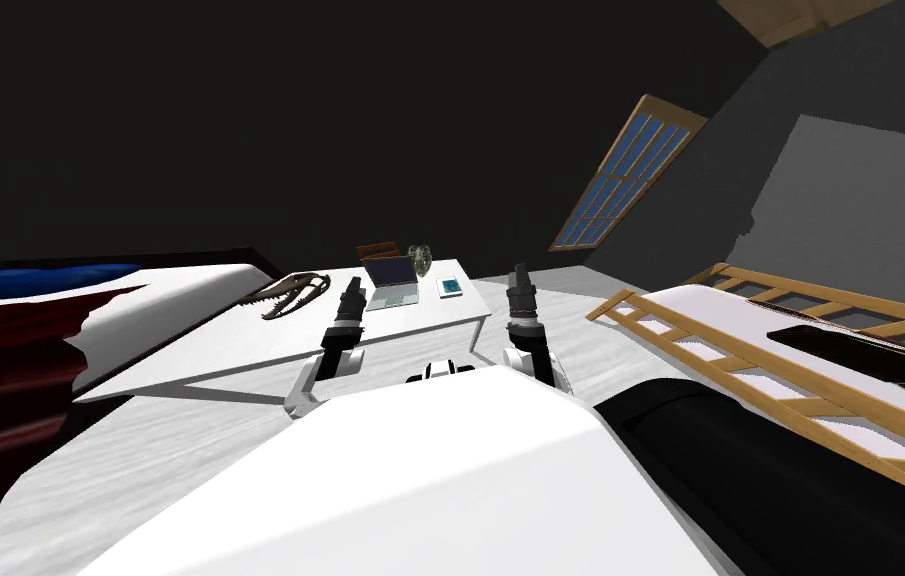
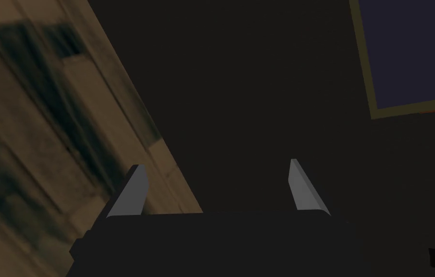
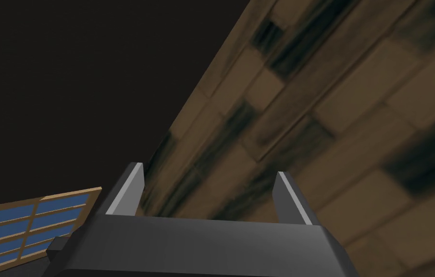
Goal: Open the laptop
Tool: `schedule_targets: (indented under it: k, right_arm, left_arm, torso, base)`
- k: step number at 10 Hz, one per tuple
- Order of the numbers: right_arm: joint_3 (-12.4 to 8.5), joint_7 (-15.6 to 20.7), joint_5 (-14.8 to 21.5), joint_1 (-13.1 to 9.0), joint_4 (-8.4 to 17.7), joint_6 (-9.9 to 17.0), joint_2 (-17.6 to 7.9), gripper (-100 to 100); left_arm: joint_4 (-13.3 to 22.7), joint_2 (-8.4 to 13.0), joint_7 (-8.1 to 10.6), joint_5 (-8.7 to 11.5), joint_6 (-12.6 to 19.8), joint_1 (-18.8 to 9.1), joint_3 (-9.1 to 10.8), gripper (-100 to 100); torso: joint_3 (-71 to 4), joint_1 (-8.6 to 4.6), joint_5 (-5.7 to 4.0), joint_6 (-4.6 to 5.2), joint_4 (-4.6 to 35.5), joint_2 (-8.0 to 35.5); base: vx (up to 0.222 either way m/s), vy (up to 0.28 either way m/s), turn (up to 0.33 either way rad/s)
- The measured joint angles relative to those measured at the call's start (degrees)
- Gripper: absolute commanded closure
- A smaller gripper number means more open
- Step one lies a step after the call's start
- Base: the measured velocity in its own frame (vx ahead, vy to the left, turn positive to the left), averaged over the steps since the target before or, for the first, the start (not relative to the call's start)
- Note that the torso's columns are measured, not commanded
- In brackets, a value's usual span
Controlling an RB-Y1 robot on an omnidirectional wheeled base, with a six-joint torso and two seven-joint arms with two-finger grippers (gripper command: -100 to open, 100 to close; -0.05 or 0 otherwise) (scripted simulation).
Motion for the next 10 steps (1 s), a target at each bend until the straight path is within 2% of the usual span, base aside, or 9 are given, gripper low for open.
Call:
schedule_targets:
  k: [3,6,7,10]
  right_arm:
    - [0.01,0.0,0.0,-0.01,0.0,0.0,0.0,0]
    - [0.0,0.0,0.0,0.0,0.0,0.0,0.0,0]
    - [0.0,0.0,0.0,-0.01,0.0,0.0,0.0,0]
    - [0.0,0.0,0.0,0.0,0.0,0.0,0.0,0]
  left_arm:
    - [5.28,1.52,0.39,-1.42,1.36,-3.79,1.89,-100]
    - [10.25,2.65,0.75,-2.54,1.86,-6.27,3.53,-100]
    - [12.33,3.63,1.15,-2.94,2.37,-7.83,4.42,-100]
    - [16.44,4.44,1.43,-4.27,3.91,-10.38,5.74,-100]
  torso:
    - [0.0,-0.11,-0.05,0.09,0.01,0.0]
    - [-0.03,-0.05,-0.02,0.02,-0.01,-0.04]
    - [-0.04,0.0,-0.01,0.09,0.0,-0.06]
    - [0.02,-0.1,-0.04,0.03,0.02,0.02]
  base:
    - [-0.028,0.056,-0.172]
    - [-0.019,0.055,-0.237]
    - [-0.015,0.057,-0.128]
    - [-0.032,0.052,-0.229]
